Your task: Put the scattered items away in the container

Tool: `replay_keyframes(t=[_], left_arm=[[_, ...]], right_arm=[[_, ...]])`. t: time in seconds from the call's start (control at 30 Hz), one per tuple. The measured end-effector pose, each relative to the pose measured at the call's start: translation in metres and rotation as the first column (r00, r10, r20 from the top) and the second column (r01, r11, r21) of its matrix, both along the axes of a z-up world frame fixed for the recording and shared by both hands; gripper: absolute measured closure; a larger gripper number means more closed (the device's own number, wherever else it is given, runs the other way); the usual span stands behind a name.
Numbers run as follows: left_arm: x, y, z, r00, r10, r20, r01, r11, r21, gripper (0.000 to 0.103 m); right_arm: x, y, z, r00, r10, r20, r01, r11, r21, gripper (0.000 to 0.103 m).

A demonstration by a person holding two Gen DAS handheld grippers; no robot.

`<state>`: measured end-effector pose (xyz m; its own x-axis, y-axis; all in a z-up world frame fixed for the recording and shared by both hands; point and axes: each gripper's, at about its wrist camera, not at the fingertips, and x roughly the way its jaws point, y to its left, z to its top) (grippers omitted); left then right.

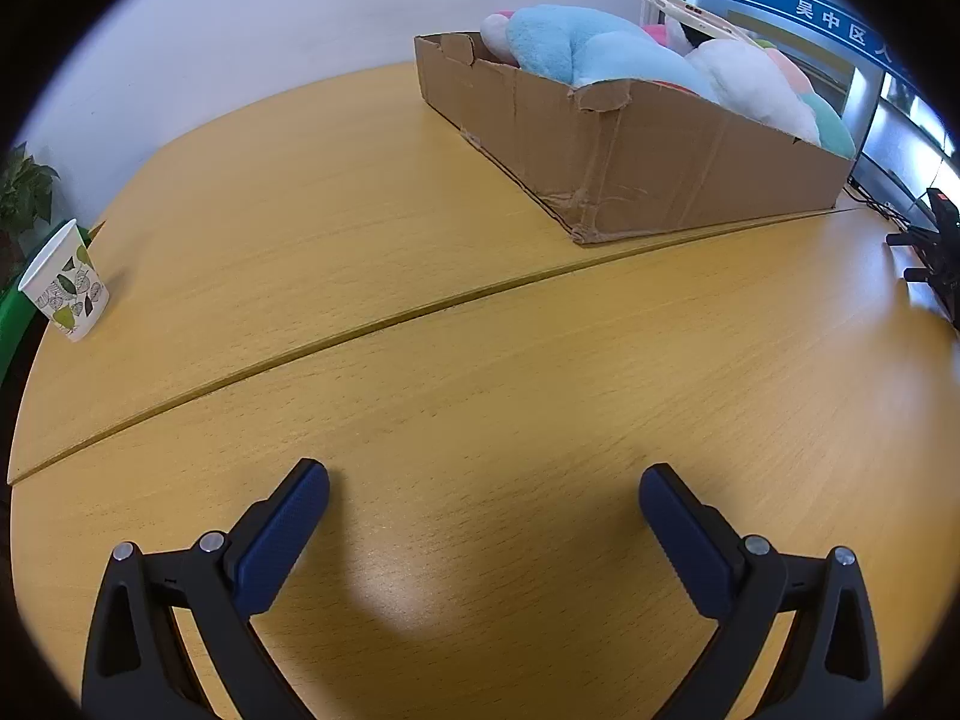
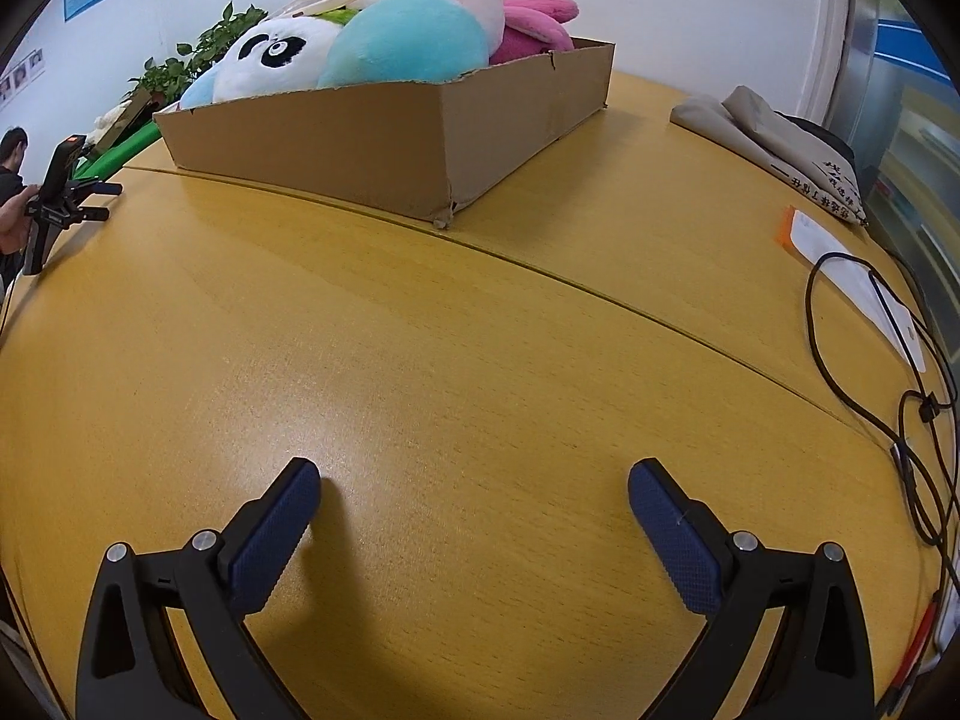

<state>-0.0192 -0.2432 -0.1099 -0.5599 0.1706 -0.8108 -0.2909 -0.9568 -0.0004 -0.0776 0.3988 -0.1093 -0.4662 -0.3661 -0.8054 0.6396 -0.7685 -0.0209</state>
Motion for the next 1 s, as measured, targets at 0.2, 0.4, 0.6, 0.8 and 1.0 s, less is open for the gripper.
replay_keyframes(t=[0.2,0.4,0.6,0.8,1.0], left_arm=[[0.002,-0.0027,0.0015,1.0,-0.009,-0.001,0.009,1.0,-0.004,0.0],[0.0005,-0.0018,0.0005,1.0,-0.007,-0.001,0.007,1.0,-0.001,0.0],[0.0,-0.004,-0.0004,1.0,-0.014,-0.002,0.014,1.0,-0.001,0.0],[-0.0007,-0.0053,-0.0006,1.0,-0.018,-0.002,0.018,1.0,-0.001,0.0],[-0.0011,-0.006,-0.0008,1.0,-0.02,-0.002,0.02,1.0,-0.001,0.0]], right_arm=[[0.0086,0.0035,0.0012,1.0,0.028,0.003,-0.028,1.0,-0.001,0.0],[0.0041,0.0026,0.0007,0.999,0.054,0.002,-0.054,0.999,0.001,0.0],[0.0031,0.0029,0.0003,0.998,0.058,0.002,-0.058,0.998,0.001,0.0],[0.0029,0.0032,0.0004,0.998,0.058,0.002,-0.058,0.998,0.001,0.0],[0.0027,0.0034,0.0005,0.998,0.058,0.002,-0.058,0.998,0.001,0.0]])
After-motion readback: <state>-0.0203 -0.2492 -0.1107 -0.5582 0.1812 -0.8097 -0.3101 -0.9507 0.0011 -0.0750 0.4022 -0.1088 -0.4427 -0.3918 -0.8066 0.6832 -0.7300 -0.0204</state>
